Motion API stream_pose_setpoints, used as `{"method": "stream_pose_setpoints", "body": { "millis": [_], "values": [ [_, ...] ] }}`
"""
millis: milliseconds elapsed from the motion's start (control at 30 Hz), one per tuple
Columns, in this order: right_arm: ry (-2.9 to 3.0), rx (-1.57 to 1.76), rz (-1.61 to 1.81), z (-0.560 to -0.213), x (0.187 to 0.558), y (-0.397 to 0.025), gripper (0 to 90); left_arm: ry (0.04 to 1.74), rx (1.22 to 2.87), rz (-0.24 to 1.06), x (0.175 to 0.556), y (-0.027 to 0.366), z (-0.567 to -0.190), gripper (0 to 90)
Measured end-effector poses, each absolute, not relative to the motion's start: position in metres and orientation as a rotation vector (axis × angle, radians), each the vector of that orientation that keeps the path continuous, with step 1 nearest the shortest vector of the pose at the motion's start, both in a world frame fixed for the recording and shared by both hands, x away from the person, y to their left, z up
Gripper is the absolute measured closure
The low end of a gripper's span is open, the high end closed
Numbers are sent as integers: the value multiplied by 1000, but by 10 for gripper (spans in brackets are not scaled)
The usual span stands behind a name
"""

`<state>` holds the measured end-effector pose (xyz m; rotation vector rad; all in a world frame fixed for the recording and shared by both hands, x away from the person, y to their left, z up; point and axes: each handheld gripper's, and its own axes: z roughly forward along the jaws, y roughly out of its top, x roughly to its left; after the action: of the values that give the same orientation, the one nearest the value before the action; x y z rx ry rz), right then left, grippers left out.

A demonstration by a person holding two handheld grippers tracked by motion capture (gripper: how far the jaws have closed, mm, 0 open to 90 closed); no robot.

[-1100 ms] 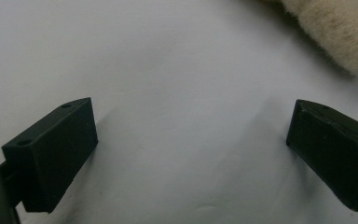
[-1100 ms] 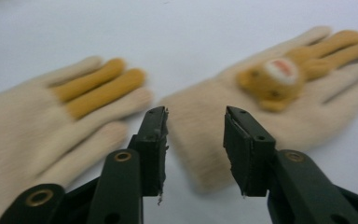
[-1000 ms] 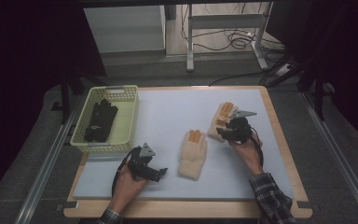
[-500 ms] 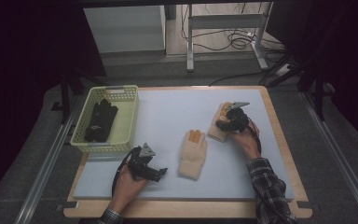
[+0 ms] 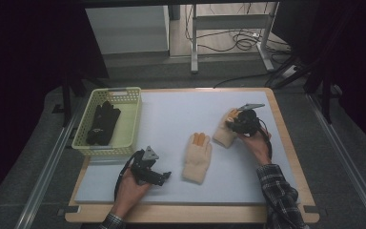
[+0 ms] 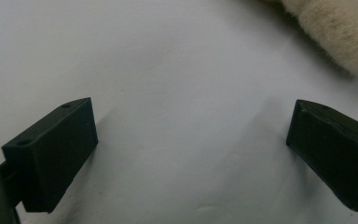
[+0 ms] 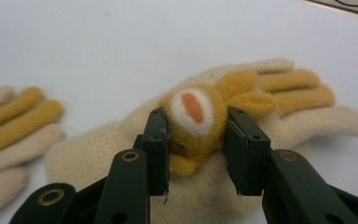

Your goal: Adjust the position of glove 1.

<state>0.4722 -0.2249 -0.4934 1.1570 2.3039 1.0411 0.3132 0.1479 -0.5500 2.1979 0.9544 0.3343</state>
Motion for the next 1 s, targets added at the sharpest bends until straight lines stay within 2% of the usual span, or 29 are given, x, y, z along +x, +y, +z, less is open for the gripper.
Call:
{"method": "stream_pose_setpoints", "body": {
  "millis": [433,667,900,1000],
  "values": [
    [2350,1034,1162,-455,418,-213,624,954,2198,335,313,148,-550,18],
    [2416,956,1222,-437,381,-191,623,949,2204,338,313,148,-550,18],
    [2500,870,1227,-440,358,-159,621,952,2199,338,313,148,-550,18],
    [2532,856,1197,-457,356,-137,619,951,2200,338,313,148,-550,18]
  ]
}}
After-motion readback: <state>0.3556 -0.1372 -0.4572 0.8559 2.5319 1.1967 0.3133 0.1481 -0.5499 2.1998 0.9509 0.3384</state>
